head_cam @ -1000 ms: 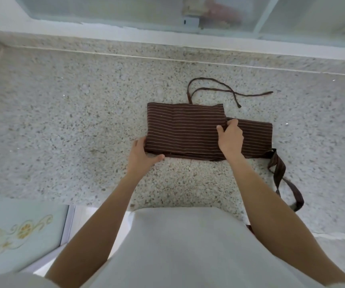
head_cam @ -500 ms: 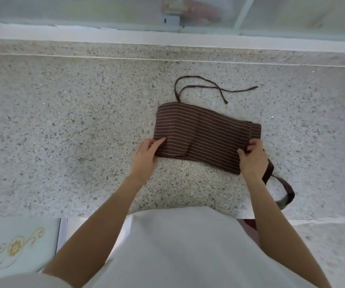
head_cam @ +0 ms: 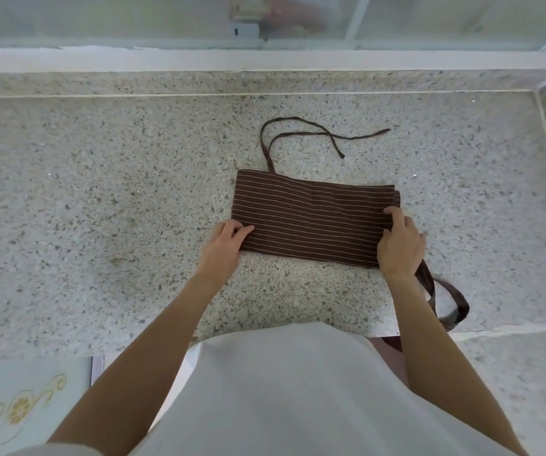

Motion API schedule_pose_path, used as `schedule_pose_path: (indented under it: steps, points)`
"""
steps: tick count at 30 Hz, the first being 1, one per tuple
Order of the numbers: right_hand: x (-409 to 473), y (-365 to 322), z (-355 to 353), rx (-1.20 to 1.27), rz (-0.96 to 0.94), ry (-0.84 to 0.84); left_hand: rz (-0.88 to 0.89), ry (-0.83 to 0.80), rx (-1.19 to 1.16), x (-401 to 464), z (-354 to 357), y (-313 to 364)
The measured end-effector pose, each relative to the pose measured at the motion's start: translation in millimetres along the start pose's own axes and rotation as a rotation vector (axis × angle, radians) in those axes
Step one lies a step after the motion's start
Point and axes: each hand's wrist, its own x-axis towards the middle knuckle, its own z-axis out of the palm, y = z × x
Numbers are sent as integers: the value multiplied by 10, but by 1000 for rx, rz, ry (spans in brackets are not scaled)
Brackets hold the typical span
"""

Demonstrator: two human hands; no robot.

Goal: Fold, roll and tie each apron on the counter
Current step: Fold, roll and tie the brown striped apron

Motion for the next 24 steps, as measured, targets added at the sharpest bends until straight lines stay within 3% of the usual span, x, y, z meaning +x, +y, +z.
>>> schedule_pose_path:
  steps: [2, 5, 8, 15, 17, 19, 22, 24]
  points:
    - [31, 37, 15, -72, -41, 62, 75, -2, 64, 37, 7, 37]
    - [68, 108, 75, -123, 27, -20, 185, 12, 160, 71, -5, 66]
    - [57, 161, 141, -113, 75, -91, 147, -13, 133, 72, -23, 50]
    - [63, 190, 175, -77, 94, -82, 71, -165, -16, 84, -146, 23]
    - [11, 174, 149, -42, 3, 31, 56, -127, -99, 222, -247, 40]
    - [-72, 93, 130, 70, -220, 94, 100, -97, -102, 427, -334, 63]
    - [-304, -212, 202, 125, -522, -44, 127, -199, 14, 720, -379, 90]
    - [-462, -344, 334, 48, -567, -133, 83, -299, 143, 811, -365, 75]
